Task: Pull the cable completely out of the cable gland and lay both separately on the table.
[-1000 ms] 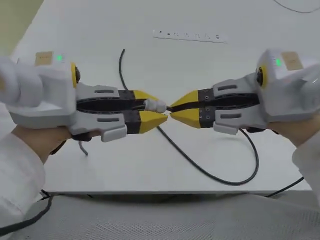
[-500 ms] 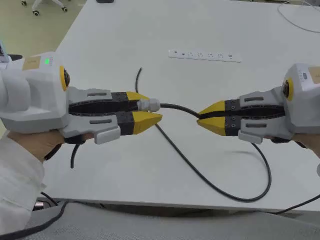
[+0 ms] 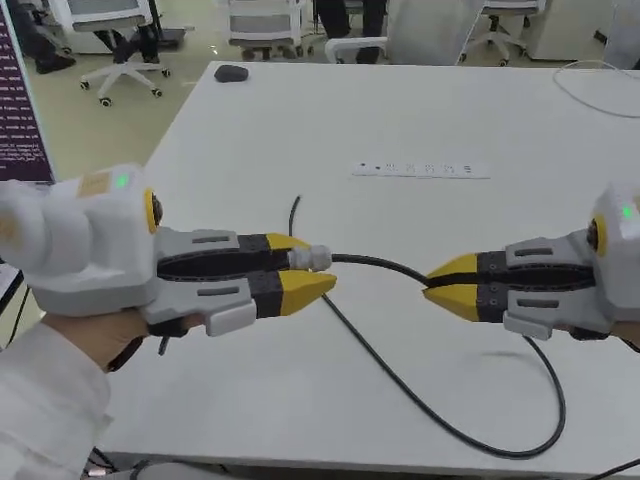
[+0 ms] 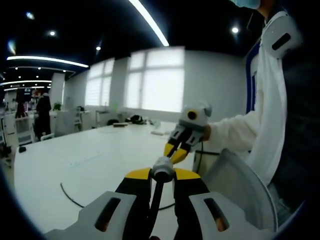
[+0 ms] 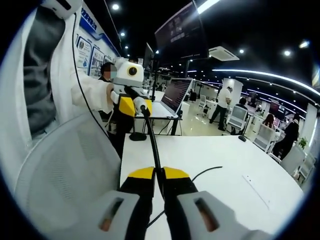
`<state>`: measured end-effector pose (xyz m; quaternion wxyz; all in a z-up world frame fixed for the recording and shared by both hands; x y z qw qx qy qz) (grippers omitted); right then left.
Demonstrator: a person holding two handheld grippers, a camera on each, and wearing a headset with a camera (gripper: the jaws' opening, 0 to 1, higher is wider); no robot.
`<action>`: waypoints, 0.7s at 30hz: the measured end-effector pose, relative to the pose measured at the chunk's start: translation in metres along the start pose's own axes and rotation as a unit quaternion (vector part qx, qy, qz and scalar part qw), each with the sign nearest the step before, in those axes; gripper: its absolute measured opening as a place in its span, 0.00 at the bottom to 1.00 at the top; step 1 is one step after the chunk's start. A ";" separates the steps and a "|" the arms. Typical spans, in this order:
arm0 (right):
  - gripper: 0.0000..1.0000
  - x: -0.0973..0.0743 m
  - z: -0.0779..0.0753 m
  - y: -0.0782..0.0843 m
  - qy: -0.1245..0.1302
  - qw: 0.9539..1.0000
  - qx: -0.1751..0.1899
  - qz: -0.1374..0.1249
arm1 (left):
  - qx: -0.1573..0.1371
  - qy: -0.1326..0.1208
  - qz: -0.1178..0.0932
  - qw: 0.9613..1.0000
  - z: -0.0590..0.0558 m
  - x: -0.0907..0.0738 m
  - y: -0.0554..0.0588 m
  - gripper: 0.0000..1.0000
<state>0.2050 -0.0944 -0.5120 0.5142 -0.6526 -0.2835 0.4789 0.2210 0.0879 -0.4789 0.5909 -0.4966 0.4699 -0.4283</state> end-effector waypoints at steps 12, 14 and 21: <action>0.19 -0.006 0.019 -0.041 0.007 1.000 -0.025 -0.015 | 0.011 0.041 -0.001 0.999 -0.016 0.023 -0.003 0.17; 0.22 -0.002 0.022 -0.045 -0.006 0.999 -0.038 -0.008 | 0.013 0.043 -0.006 0.999 -0.018 0.026 -0.005 0.17; 0.20 0.008 0.022 -0.052 -0.029 0.998 -0.052 0.008 | 0.018 0.056 -0.016 0.998 -0.023 0.031 -0.012 0.17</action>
Point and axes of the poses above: the centre of the closed fingertips' face, and the gripper's own axes: x roughly forward along the fingers, z roughly to its left, y roughly out of its underside, the point moved 6 cm from there along -x, roughly backward along the fingers, and after that the axes turned 9 degrees about x, right-handed, at the moved point
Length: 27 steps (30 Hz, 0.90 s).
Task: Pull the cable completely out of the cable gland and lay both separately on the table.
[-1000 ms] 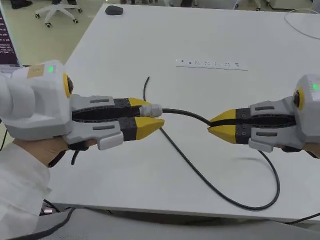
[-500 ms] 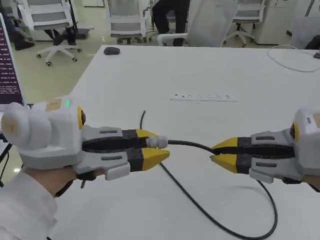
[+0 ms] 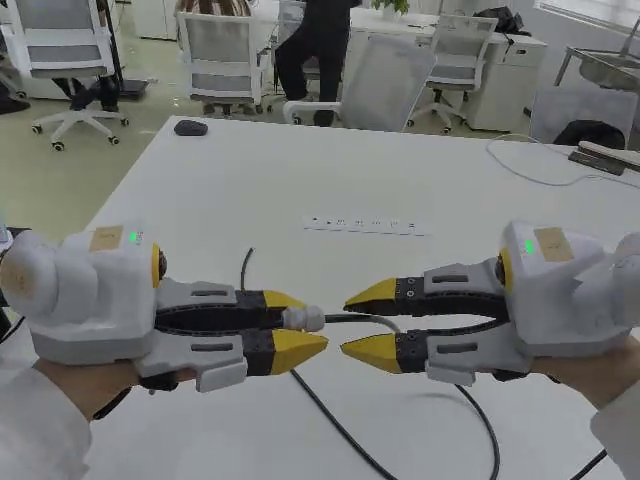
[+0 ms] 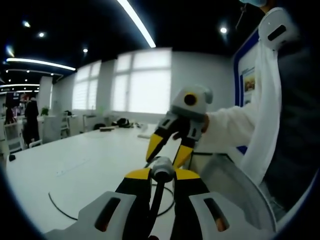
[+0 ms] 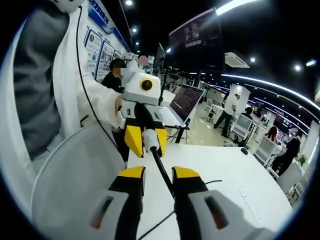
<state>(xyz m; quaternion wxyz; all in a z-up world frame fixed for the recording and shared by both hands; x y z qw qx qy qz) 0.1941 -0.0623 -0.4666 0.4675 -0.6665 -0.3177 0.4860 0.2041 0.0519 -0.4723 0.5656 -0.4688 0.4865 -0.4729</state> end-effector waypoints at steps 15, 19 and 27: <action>0.07 0.015 0.001 -0.011 -0.013 1.000 -0.013 -0.015 | -0.008 -0.001 -0.006 1.000 0.005 -0.008 -0.001 0.17; 0.07 0.018 -0.002 -0.011 -0.009 1.000 -0.011 -0.014 | -0.012 -0.004 -0.005 1.000 0.010 -0.009 0.000 0.17; 0.06 0.021 -0.002 -0.010 -0.003 1.000 -0.014 -0.011 | -0.013 -0.011 0.002 1.000 0.014 -0.013 0.002 0.17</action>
Point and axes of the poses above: the centre of the closed fingertips' face, and the gripper's own axes: x roughly forward along the fingers, z roughly to its left, y roughly out of its underside, the point moved 6 cm from there along -x, roughly backward along the fingers, and after that the axes turned 9 degrees about x, right-handed, at the moved point
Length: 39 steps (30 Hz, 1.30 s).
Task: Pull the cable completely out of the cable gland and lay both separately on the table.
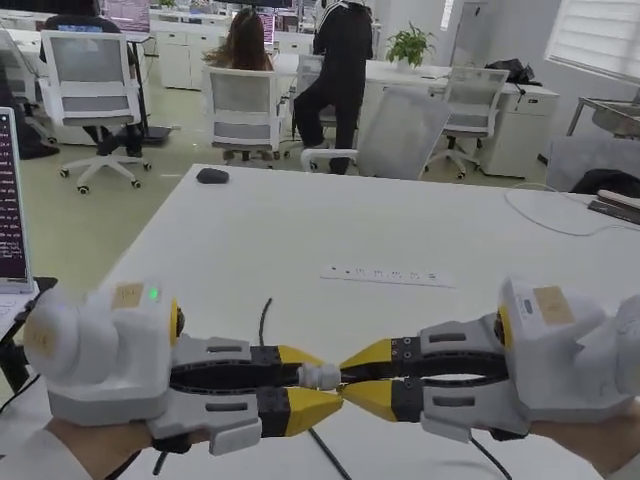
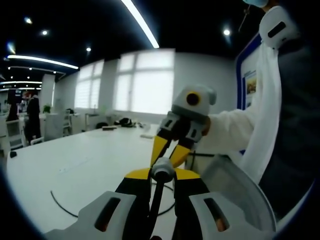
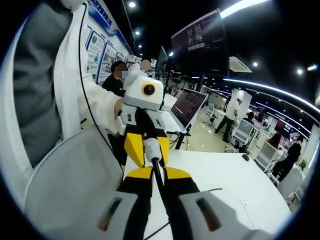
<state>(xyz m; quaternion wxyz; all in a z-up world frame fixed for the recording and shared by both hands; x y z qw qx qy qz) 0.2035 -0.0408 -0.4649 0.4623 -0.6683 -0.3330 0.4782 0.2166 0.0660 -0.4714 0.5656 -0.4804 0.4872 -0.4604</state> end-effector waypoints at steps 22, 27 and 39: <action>0.05 -0.026 -0.008 0.017 0.053 0.998 0.025 0.011 | 0.004 -0.031 0.001 1.000 0.010 -0.031 -0.006 0.17; 0.05 -0.030 -0.009 0.019 0.064 0.997 0.029 0.011 | 0.008 -0.038 0.000 0.999 0.009 -0.034 -0.009 0.17; 0.05 -0.032 -0.009 0.033 0.063 0.997 0.045 0.022 | 0.022 -0.041 0.006 0.999 0.005 -0.028 -0.012 0.17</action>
Point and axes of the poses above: the centre of the closed fingertips' face, and the gripper's own axes: x roughly forward along the fingers, z roughly to its left, y roughly out of its underside, the point moved 6 cm from there along -x, roughly backward along the fingers, and after that the axes turned 9 degrees about x, right-handed, at the moved point
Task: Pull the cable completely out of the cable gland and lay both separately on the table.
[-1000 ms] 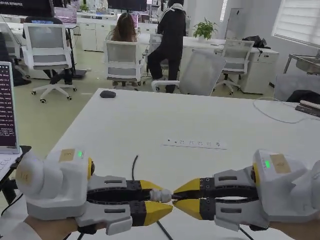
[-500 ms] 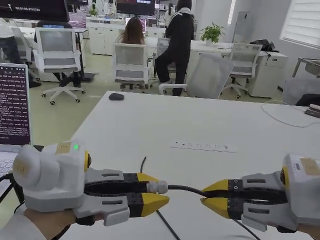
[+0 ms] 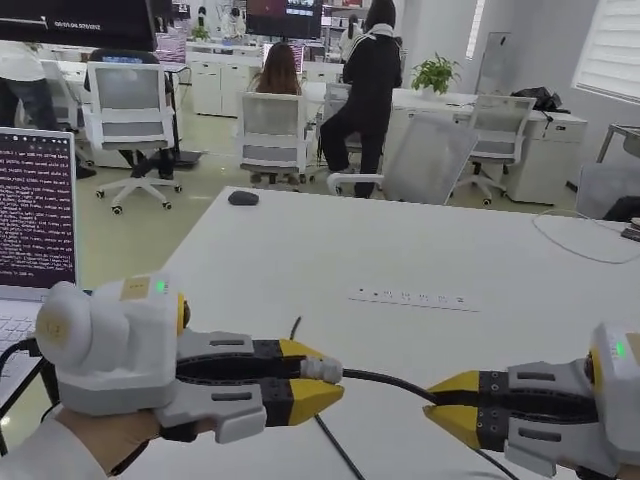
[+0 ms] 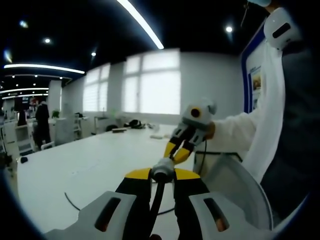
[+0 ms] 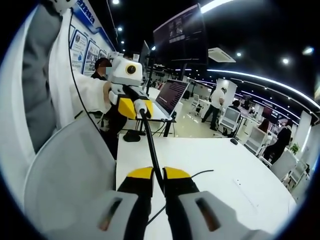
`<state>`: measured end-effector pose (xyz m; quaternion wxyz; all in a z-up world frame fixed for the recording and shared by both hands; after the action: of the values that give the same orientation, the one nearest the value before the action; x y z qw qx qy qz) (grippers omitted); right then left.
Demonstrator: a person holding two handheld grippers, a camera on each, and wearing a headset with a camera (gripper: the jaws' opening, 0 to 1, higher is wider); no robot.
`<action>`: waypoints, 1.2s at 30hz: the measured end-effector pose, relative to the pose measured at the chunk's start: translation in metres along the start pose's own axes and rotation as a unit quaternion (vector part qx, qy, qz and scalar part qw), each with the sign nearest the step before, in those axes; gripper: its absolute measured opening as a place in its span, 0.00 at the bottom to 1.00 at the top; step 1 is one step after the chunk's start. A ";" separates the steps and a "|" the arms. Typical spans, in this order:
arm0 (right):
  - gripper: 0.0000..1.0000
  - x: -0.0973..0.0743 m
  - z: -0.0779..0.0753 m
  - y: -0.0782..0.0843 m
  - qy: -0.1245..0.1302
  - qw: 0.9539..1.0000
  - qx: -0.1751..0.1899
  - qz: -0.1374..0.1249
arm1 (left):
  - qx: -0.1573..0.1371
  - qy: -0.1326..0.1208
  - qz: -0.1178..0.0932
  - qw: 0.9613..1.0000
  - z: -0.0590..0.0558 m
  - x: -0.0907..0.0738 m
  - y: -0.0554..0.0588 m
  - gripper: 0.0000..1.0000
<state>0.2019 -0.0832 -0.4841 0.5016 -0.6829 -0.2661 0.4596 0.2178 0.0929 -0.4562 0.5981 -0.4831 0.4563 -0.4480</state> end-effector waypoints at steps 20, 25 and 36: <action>0.18 0.007 0.004 -0.024 -0.040 0.999 -0.007 0.001 | 0.004 0.030 0.012 0.999 -0.010 0.018 0.002 0.17; 0.15 0.013 0.014 -0.032 -0.062 0.998 -0.019 -0.001 | 0.001 0.036 0.013 0.999 -0.012 0.022 0.002 0.17; 0.05 0.017 0.020 -0.027 -0.074 0.997 -0.027 0.004 | -0.007 0.038 0.005 0.999 -0.017 0.024 0.004 0.17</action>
<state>0.1935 -0.0507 -0.4661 0.4595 -0.6614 -0.3122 0.5040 0.2064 0.0671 -0.4652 0.5785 -0.4678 0.4846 -0.4600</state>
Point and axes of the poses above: the centre of the closed fingertips' face, and the gripper's own axes: x roughly forward along the fingers, z roughly to its left, y roughly out of its underside, the point moved 6 cm from there along -x, roughly backward along the fingers, and after that the axes turned 9 degrees about x, right-handed, at the moved point
